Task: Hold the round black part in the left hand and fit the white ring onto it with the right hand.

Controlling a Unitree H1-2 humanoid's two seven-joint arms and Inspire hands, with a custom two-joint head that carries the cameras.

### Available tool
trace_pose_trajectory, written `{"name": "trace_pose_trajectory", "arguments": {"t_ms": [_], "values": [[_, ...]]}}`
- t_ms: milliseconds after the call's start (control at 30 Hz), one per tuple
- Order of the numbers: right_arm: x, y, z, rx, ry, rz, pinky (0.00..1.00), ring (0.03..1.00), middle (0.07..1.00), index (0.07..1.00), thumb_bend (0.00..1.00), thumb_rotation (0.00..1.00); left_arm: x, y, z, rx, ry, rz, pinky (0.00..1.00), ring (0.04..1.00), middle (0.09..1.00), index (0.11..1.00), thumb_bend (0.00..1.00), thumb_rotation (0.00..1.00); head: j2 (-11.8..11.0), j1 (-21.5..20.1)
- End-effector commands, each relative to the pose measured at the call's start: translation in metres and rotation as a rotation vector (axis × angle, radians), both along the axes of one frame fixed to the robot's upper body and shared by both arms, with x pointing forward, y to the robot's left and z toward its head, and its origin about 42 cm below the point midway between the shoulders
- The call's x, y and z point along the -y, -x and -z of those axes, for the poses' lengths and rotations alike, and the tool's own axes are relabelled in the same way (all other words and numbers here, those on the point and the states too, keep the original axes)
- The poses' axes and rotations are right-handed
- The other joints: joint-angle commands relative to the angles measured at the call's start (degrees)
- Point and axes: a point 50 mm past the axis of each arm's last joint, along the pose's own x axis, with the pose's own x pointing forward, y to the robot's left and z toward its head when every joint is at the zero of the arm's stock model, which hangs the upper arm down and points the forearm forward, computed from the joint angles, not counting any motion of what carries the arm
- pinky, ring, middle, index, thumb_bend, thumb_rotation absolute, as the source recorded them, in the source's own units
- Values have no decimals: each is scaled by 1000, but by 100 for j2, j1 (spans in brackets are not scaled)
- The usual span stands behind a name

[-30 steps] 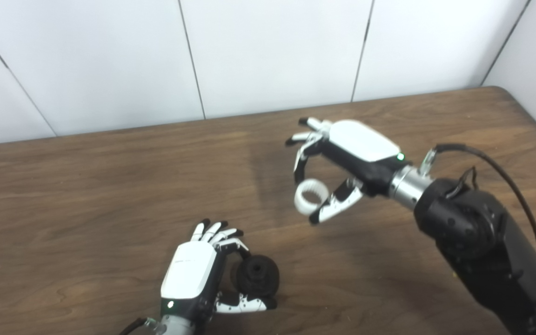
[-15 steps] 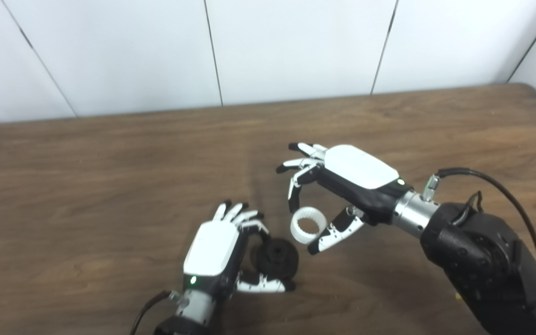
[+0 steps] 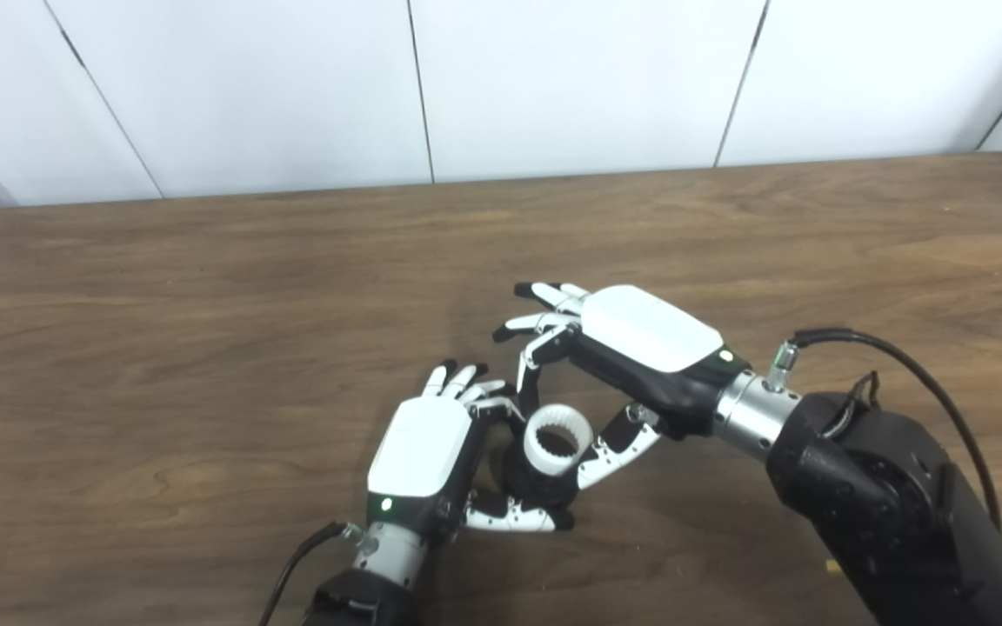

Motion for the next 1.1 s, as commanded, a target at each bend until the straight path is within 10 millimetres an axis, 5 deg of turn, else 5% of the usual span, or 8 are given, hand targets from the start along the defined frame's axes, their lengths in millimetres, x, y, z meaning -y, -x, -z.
{"name": "trace_pose_trajectory", "arguments": {"t_ms": [0, 1067], "values": [[-4, -1, -8, 63, -2, -16, 1000, 1000, 864, 483, 523, 139, 3, -4, -7, 41, -7, 2, 1000, 927, 808, 485, 520, 53, 10, 5], [-5, -11, 3, 104, 53, -20, 1000, 1000, 856, 484, 523, 137, 6, -4, -11, 41, 1, 4, 1000, 927, 809, 485, 520, 52, 85, 18]]}}
